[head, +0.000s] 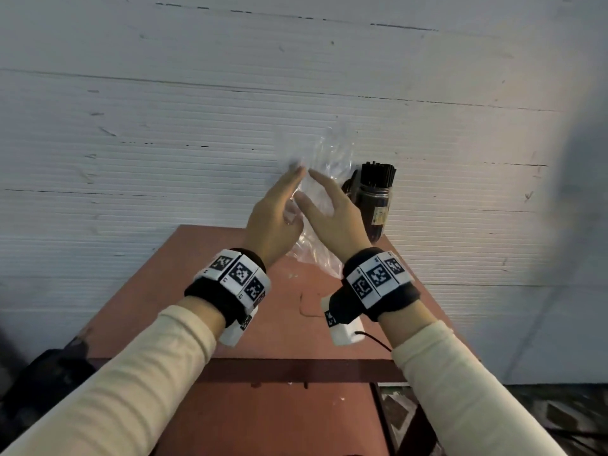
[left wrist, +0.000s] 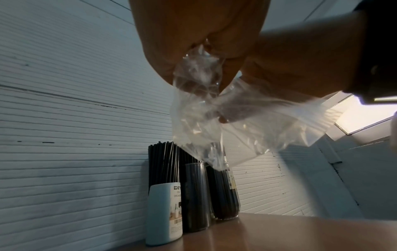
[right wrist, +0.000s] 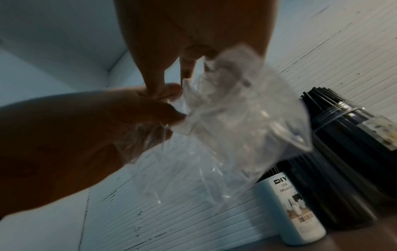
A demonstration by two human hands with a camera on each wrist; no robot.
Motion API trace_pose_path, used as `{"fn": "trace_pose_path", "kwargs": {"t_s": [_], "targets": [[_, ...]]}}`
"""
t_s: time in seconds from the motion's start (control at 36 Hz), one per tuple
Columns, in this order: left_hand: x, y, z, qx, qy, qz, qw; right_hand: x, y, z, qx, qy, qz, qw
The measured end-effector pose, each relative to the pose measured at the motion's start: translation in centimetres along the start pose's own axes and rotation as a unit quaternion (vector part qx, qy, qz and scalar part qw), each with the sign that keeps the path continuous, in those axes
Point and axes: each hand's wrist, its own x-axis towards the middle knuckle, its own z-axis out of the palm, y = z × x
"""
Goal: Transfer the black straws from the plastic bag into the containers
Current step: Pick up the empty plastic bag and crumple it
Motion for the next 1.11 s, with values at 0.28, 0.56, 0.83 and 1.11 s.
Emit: {"fn": "trace_pose_path", "kwargs": {"t_s": [0.28, 0.56, 0.83, 1.11], "targets": [[-0.4, 0.6, -0.8, -0.082, -0.136, -0.003, 0.987, 0.1, 2.0, -1.0, 0.05, 0.002, -0.006, 0.999], [0.6, -1.1, -2.9, 0.033, 0.004, 0.046, 0.998, -0.2, 2.4, -1.8, 0.157, -0.029, 0.03, 0.987], [0.4, -1.9, -1.3, 0.06, -0.129, 0.032, 0.989, -1.3, 1.2, -1.6, 0.192, -0.146, 0.008, 0.97], [-0.2, -1.2, -1.1, 0.059, -0.133, -0.011, 0.989, -1.6, 2.2, -0.6, 0.139, -0.12, 0.01, 0.983]]}}
